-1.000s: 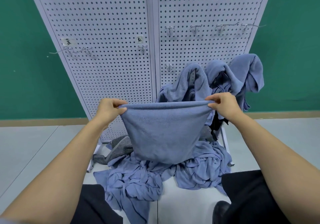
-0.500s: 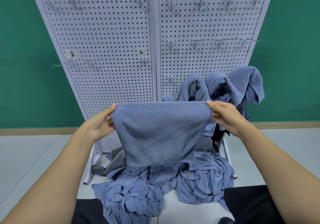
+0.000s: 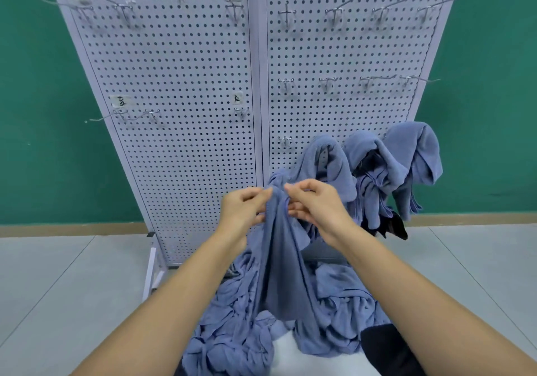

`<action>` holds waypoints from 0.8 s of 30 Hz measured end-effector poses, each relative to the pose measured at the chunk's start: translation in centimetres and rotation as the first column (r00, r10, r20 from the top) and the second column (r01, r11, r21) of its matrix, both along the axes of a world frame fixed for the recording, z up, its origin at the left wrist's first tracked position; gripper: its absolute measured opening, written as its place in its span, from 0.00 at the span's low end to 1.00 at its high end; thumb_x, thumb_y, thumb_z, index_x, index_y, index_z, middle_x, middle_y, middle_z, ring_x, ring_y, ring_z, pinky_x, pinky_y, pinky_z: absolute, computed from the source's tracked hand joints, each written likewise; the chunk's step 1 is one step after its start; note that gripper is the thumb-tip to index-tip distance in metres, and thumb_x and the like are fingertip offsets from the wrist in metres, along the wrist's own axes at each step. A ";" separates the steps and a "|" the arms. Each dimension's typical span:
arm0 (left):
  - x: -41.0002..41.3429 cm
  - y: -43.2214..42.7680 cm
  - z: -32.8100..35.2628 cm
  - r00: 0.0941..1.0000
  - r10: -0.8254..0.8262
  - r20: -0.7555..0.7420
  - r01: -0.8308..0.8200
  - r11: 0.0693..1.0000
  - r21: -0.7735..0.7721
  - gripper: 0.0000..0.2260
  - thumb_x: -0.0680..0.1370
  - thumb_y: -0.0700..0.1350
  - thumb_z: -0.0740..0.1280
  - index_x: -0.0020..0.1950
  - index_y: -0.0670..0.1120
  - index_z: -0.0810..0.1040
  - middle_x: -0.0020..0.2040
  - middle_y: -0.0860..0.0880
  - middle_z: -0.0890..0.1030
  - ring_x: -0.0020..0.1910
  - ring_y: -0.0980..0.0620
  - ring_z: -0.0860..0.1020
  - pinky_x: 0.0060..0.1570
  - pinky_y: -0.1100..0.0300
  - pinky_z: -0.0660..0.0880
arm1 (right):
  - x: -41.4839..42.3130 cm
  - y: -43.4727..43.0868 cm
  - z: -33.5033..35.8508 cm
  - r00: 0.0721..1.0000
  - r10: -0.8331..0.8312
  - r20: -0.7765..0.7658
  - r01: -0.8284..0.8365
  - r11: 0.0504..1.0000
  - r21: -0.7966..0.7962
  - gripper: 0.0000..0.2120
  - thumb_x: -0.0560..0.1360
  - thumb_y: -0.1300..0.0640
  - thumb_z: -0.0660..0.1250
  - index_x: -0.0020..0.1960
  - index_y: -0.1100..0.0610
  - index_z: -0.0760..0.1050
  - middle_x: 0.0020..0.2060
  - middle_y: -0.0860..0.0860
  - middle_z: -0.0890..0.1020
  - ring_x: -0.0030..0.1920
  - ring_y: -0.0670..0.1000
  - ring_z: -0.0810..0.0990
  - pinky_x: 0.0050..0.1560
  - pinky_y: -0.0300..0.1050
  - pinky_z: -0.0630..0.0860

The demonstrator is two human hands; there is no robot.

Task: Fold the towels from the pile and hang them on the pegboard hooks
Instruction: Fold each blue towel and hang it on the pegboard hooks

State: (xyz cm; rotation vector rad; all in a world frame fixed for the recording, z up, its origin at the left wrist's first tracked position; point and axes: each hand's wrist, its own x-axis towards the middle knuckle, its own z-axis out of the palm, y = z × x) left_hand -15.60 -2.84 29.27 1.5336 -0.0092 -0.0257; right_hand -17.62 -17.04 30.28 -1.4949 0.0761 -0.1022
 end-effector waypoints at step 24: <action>1.4 3.3 -0.1 0.964 -0.265 0.009 0.265 0.964 0.016 0.03 0.77 0.42 0.67 0.50 0.47 0.78 0.43 0.51 0.81 0.42 0.53 0.77 0.44 0.58 0.73 | 1.2 -4.7 -0.4 0.958 0.257 0.126 -0.128 0.780 -0.613 0.05 0.74 0.55 0.72 0.42 0.56 0.80 0.36 0.47 0.79 0.38 0.43 0.74 0.43 0.37 0.70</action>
